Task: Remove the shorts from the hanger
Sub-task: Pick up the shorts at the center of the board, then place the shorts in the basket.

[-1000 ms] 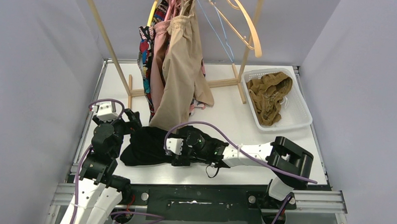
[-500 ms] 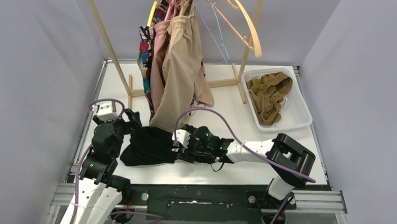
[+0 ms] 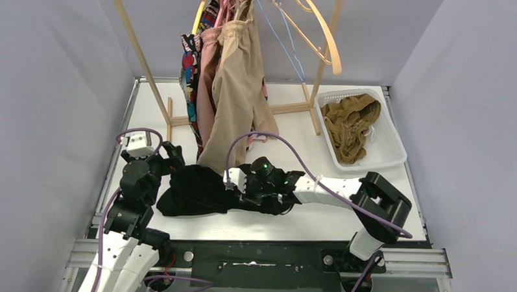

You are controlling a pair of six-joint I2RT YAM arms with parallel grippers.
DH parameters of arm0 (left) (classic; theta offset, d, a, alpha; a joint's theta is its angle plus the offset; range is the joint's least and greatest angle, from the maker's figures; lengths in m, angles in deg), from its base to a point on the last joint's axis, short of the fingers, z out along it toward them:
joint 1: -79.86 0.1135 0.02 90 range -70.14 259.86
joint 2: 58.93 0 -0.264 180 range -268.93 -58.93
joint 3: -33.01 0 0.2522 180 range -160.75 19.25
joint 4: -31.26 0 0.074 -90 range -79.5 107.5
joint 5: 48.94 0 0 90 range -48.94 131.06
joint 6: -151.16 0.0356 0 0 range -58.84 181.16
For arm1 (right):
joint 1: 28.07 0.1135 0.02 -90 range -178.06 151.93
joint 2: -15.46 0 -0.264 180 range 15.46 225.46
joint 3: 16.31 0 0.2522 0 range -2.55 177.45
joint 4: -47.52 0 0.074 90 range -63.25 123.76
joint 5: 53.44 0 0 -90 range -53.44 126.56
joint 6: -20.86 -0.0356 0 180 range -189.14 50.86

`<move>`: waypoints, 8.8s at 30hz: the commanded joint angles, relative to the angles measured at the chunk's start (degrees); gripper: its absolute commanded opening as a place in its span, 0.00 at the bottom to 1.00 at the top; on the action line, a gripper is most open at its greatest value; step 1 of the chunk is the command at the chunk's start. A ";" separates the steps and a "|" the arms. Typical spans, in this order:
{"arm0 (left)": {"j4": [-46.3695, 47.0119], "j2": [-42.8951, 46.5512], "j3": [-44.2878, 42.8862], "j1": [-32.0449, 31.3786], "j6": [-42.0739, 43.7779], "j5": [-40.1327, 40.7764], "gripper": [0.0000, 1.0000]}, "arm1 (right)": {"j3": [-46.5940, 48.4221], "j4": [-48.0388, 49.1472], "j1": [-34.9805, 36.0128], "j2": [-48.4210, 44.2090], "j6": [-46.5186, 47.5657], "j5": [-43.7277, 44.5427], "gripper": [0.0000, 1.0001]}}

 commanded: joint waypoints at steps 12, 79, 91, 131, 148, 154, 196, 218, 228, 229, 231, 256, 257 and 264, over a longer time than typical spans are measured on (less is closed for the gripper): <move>3.27 0.15 -0.47 0.84 -0.32 -0.79 0.86 | -10.04 -3.63 0.46 -46.02 -0.71 4.10 0.02; 3.44 1.10 -0.20 2.47 -0.86 -2.25 0.86 | -5.49 -29.15 -3.24 3.69 -76.56 53.00 0.96; 3.70 -0.10 -0.30 2.72 -0.86 -2.75 0.85 | -11.34 -23.11 -1.46 -6.95 -75.24 61.53 0.26; 3.83 0.61 -0.13 3.21 -1.12 -3.29 0.86 | 3.45 -20.66 -20.15 -43.95 -41.48 77.55 0.00; 3.92 0.98 -0.16 3.38 -1.12 -3.34 0.86 | 27.94 -24.10 -50.25 -31.99 -34.49 59.19 0.00; 3.84 1.28 -0.05 3.64 -1.12 -3.31 0.86 | 35.60 -27.19 -53.78 -25.33 -31.86 55.90 0.00; 4.16 0.59 0.00 4.79 -1.21 -4.41 0.86 | 13.32 -22.87 -68.99 -12.79 -37.57 29.92 0.02; 4.10 0.89 0.05 5.07 -1.21 -4.41 0.86 | 14.30 -13.83 -71.03 -9.00 -38.52 25.82 0.07; 4.01 1.27 0.15 5.06 -1.28 -4.81 0.86 | 5.13 -11.65 -71.30 1.14 -45.92 18.47 0.09; 4.05 1.29 0.14 5.05 -1.30 -4.74 0.86 | 4.70 -11.98 -71.29 0.81 -45.99 19.58 0.10; 4.01 1.44 0.11 5.05 -1.32 -4.64 0.85 | 4.13 -13.26 -71.34 0.02 -45.92 22.40 0.10; 4.27 1.56 0.12 5.08 -1.47 -5.38 0.86 | 13.16 -24.17 -71.60 -22.21 -39.65 21.41 0.49; 4.32 1.53 0.22 5.06 -1.47 -5.36 0.86 | 12.81 -23.14 -71.60 -22.87 -39.69 19.27 0.47; 4.28 1.38 0.14 5.05 -1.47 -5.48 0.86 | 6.75 -19.08 -71.58 -18.00 -42.06 16.03 0.24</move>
